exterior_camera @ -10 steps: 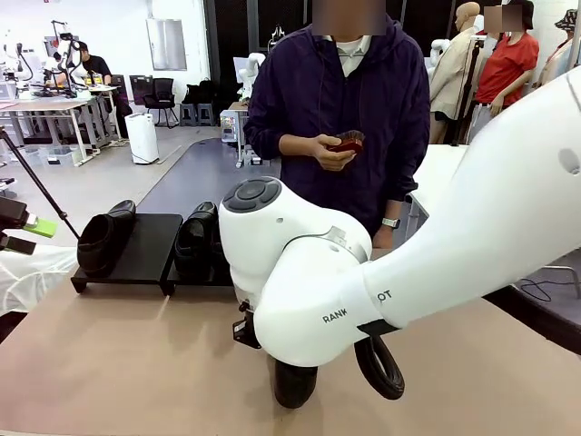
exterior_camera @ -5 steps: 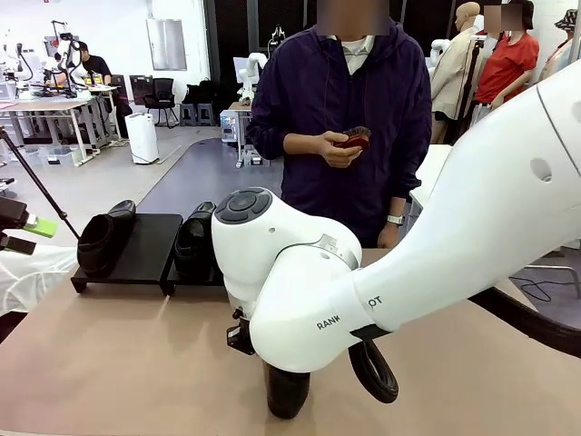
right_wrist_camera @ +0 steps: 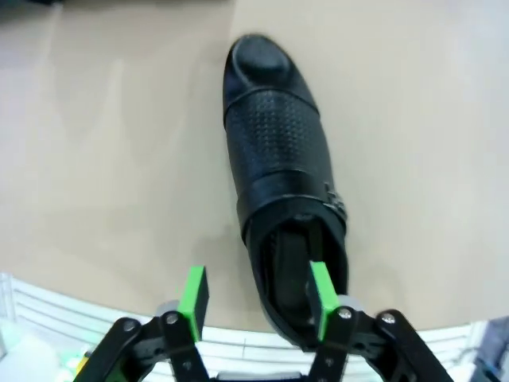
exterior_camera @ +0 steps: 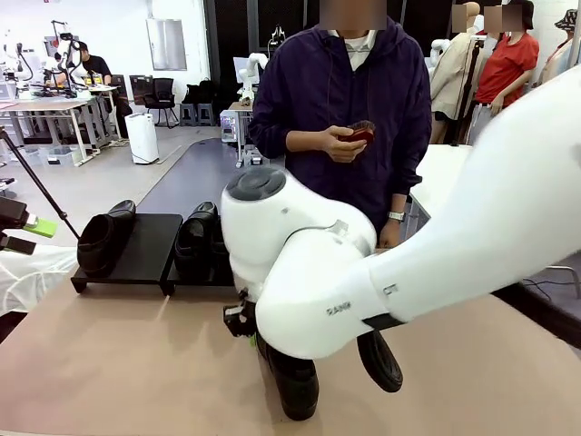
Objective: Organize the shoes by placing them on the stand.
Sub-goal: Pick up one Shoe and place it in the middle of the table, then place the Shoe from the middle of the table onto the Shoes Stand.
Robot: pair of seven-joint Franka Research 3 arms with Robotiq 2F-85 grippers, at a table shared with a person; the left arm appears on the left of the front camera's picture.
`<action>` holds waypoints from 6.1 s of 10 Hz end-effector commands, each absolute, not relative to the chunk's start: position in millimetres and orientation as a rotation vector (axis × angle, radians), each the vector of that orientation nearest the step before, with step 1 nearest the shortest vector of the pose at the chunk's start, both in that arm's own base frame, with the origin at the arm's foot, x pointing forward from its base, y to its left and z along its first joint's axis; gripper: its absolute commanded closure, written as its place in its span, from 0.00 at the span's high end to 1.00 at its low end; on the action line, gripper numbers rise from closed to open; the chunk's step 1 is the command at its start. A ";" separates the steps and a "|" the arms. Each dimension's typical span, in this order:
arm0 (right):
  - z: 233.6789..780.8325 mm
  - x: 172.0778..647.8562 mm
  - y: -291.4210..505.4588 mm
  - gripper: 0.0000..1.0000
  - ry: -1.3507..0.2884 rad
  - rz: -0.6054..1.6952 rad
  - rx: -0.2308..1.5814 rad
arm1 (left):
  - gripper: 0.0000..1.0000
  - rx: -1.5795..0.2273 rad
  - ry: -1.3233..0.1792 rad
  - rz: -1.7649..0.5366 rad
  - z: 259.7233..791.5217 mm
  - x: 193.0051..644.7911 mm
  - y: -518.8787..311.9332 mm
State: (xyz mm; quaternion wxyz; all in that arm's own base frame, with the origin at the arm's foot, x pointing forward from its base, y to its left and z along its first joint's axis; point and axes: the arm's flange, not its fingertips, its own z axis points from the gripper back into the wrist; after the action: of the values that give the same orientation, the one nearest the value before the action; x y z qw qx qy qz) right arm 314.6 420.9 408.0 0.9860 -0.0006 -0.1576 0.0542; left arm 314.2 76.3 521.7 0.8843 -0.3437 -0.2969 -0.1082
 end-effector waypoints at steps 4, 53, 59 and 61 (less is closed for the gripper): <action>521.0 282.3 215.1 1.00 -0.197 0.136 0.139 | 1.00 -0.715 -0.610 -0.222 521.7 311.1 76.2; 519.2 292.0 -58.2 1.00 -0.127 -0.052 0.348 | 1.00 -0.061 -0.254 0.409 355.6 332.5 -389.6; 519.2 292.0 -58.2 1.00 -0.127 -0.052 0.348 | 0.00 -0.065 -0.262 0.404 338.6 337.1 -388.1; 519.2 292.0 -58.2 1.00 -0.127 -0.052 0.348 | 0.00 -0.070 -0.283 0.391 337.5 336.6 -388.5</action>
State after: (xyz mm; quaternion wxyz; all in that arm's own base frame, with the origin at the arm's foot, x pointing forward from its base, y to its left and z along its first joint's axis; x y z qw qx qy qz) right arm 291.6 -56.7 516.1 0.9846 0.1596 -0.0620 -0.0337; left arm 337.8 -385.0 344.5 0.9757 -0.0297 -0.1155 0.1837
